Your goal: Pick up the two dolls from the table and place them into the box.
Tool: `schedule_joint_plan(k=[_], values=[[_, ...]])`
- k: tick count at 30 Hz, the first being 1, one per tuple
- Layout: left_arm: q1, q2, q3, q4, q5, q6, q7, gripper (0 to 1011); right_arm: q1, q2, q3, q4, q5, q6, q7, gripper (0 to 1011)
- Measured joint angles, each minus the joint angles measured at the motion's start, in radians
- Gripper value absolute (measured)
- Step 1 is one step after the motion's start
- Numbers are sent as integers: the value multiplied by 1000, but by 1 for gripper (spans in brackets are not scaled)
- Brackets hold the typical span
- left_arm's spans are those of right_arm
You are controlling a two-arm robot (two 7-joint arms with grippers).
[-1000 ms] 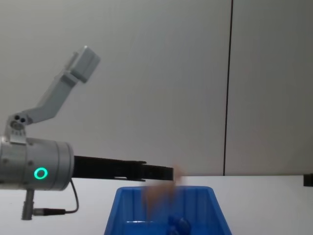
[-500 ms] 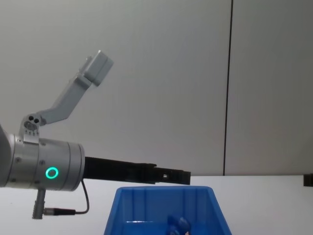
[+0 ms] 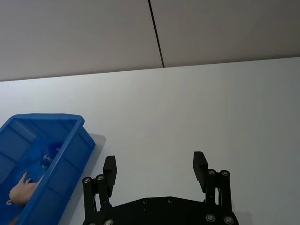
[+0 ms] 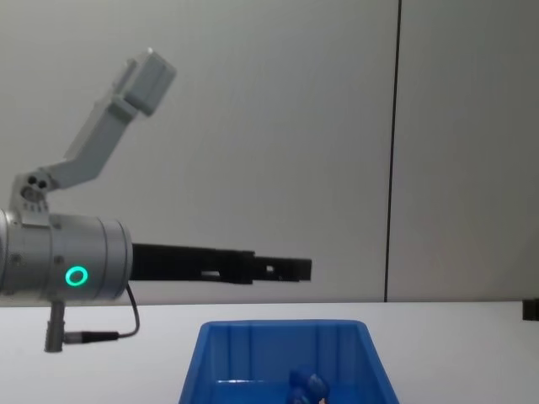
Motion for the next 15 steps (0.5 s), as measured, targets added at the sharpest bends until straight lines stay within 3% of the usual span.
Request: schedule_joint_plan(k=[15], values=[[81,54,-22,-142,20,-160,192,1001,0,0,0,0,0,0,0,1001]])
